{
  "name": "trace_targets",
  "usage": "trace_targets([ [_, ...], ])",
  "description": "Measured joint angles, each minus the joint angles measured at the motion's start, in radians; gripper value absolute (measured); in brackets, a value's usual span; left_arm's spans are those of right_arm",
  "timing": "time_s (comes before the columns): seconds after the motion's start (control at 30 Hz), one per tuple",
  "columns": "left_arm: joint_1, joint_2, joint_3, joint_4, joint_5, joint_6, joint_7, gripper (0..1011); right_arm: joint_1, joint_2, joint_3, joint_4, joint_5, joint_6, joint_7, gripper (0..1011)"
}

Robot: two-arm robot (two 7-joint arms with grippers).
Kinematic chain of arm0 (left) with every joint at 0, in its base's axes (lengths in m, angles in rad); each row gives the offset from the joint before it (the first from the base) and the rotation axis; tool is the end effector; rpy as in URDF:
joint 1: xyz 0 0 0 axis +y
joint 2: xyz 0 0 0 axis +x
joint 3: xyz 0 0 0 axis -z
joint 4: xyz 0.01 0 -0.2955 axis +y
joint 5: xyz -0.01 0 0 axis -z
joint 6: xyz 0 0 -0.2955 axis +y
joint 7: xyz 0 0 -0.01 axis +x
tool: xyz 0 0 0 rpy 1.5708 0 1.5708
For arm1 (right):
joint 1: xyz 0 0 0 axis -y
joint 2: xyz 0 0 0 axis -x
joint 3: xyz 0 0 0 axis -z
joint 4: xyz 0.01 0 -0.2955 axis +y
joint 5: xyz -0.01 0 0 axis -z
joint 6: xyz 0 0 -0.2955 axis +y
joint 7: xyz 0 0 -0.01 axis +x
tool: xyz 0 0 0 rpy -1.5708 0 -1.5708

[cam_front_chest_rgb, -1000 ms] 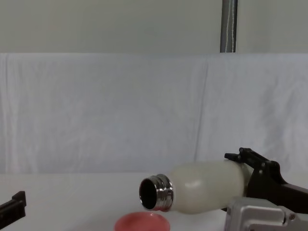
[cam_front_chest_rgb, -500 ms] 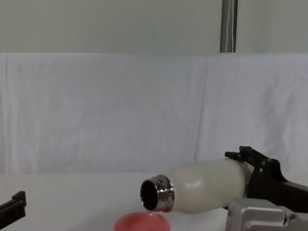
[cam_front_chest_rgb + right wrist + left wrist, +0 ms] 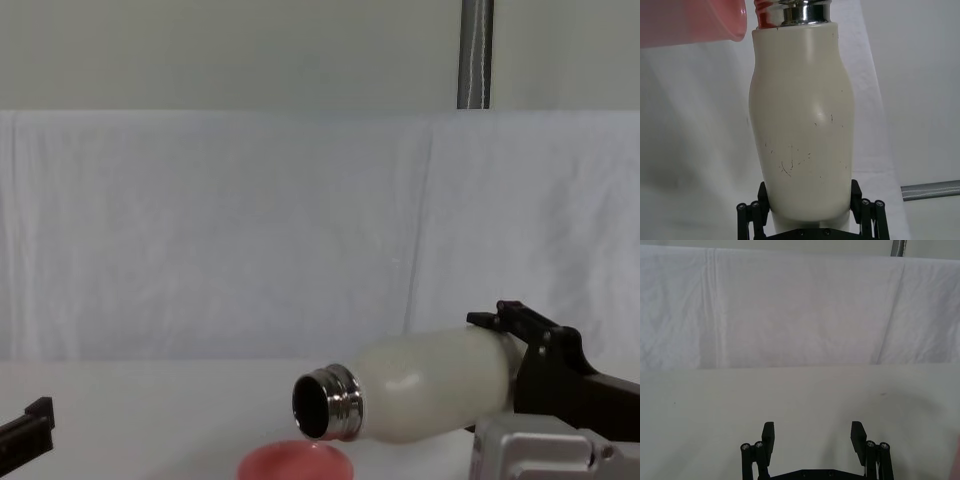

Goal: Grasp the thermos with one hand and pour water into the cup lid.

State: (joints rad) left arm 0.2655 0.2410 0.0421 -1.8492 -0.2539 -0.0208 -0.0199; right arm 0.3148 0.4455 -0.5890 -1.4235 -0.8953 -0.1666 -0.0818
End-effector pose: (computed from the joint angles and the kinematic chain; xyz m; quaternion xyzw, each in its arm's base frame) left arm 0.2383 0.0403 -0.2904 -0.0174 0.0064 0.6616 0.7496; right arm 0.3657 0.0063 -0.2910 -0.3011 -0.5793 -0.3546 0.6693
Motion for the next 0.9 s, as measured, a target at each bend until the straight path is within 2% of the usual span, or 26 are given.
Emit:
trace_targets([
  [0.9,0.000,0.000,0.000,0.000,0.000,0.000,0.000,1001,0.010,0.009,-0.006,0.000,-0.019,0.006,-0.011,959],
])
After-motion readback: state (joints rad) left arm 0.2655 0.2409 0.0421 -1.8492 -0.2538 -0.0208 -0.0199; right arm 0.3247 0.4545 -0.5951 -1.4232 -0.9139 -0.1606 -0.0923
